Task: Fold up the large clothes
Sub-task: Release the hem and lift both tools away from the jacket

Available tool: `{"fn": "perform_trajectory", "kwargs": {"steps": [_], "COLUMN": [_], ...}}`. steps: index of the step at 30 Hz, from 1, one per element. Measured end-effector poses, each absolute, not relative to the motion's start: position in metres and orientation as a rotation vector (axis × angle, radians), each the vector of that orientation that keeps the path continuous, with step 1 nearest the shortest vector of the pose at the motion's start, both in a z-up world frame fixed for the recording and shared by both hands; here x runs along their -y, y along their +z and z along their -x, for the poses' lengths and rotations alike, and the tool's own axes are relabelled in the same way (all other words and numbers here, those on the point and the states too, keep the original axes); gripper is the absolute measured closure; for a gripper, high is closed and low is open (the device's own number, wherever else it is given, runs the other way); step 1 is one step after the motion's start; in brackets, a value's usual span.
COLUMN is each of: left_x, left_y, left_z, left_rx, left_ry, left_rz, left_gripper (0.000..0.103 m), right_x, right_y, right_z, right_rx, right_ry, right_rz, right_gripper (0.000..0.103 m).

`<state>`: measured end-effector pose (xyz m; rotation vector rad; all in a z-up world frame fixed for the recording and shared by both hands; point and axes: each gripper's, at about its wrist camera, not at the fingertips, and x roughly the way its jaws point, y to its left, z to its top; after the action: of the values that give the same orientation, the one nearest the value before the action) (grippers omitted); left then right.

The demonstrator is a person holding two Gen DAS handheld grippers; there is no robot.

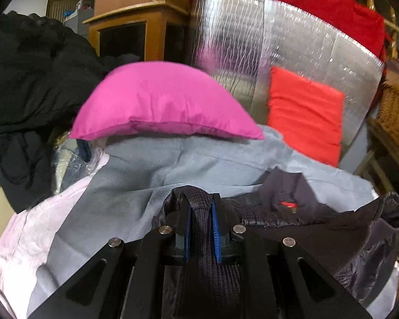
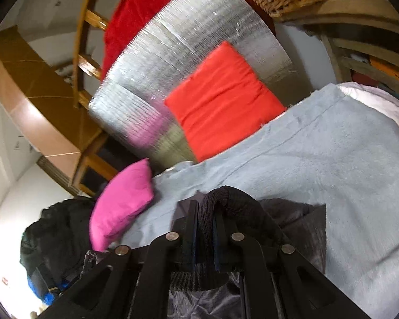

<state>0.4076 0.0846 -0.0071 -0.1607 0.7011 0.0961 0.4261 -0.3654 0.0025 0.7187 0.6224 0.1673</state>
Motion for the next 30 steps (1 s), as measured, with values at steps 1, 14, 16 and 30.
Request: {"fn": "perform_trajectory", "kwargs": {"steps": [1,14,16,30], "left_x": [-0.084,-0.074,-0.074,-0.138], "left_y": [-0.015,-0.082,-0.087,-0.063], "left_z": [-0.417,-0.479,-0.484,-0.408], "left_rx": [-0.714,-0.833,-0.851,-0.765], "left_ry": [0.103,0.146,0.141,0.197], "left_rz": [0.160,0.135,0.127,0.257], "left_gripper": [0.088,0.086,0.081,0.021], "right_x": [0.365,0.361,0.361,0.377], "right_y": [-0.001,-0.073,-0.081,-0.046], "right_z": [-0.432,-0.502,-0.506,-0.437], "right_rx": [-0.631,-0.784,-0.790,-0.700], "right_ry": [0.157,0.040,0.033,0.068], "right_rz": [-0.714,-0.655,-0.660,-0.666], "right_gripper": [0.094,0.094,0.093,0.006]}}
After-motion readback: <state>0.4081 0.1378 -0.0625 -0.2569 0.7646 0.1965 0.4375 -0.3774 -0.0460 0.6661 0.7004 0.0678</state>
